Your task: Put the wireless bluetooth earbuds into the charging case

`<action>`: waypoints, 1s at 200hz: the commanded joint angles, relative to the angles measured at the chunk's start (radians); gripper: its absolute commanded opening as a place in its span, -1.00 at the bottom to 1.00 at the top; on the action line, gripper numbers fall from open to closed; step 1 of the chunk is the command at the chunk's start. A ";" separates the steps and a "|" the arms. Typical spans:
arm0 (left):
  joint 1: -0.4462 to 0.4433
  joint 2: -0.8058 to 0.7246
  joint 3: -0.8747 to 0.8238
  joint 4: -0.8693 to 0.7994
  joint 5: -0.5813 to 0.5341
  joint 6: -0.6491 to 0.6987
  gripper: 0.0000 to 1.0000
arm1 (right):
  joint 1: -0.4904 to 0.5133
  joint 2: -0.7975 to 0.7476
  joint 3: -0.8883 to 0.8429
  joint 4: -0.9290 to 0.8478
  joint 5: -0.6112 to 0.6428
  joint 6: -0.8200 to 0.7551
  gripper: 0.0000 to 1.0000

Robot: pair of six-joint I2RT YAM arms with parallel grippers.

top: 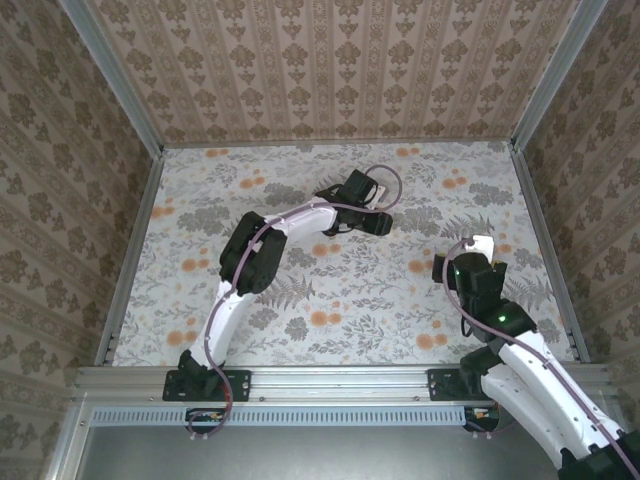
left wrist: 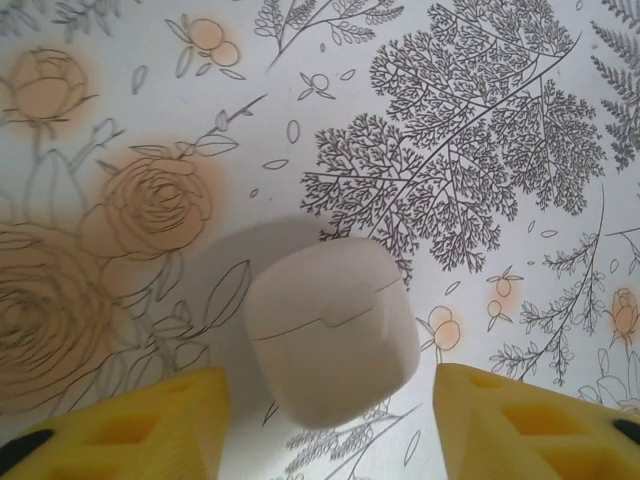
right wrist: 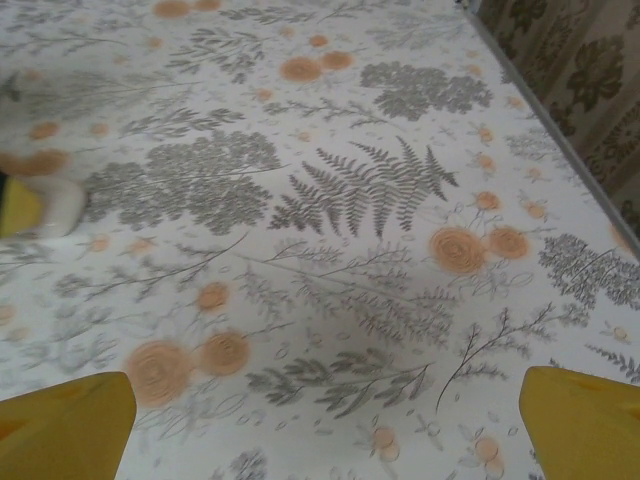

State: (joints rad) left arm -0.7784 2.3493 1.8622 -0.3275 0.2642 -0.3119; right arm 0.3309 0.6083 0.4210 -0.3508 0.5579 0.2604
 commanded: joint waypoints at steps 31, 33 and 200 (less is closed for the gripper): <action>0.110 -0.274 -0.091 -0.095 -0.072 0.120 0.26 | -0.109 0.092 -0.171 0.520 0.022 -0.127 1.00; 0.116 -0.288 -0.105 -0.090 -0.076 0.122 0.26 | -0.115 0.101 -0.176 0.536 0.017 -0.127 1.00; 0.755 -1.132 -1.388 0.710 -0.253 0.365 0.99 | -0.288 0.835 -0.099 1.287 -0.274 -0.171 1.00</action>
State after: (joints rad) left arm -0.0570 1.2629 0.5842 0.1253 0.0032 -0.0097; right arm 0.0631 1.4292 0.2981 0.8532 0.3584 0.0914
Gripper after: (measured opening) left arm 0.997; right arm 0.999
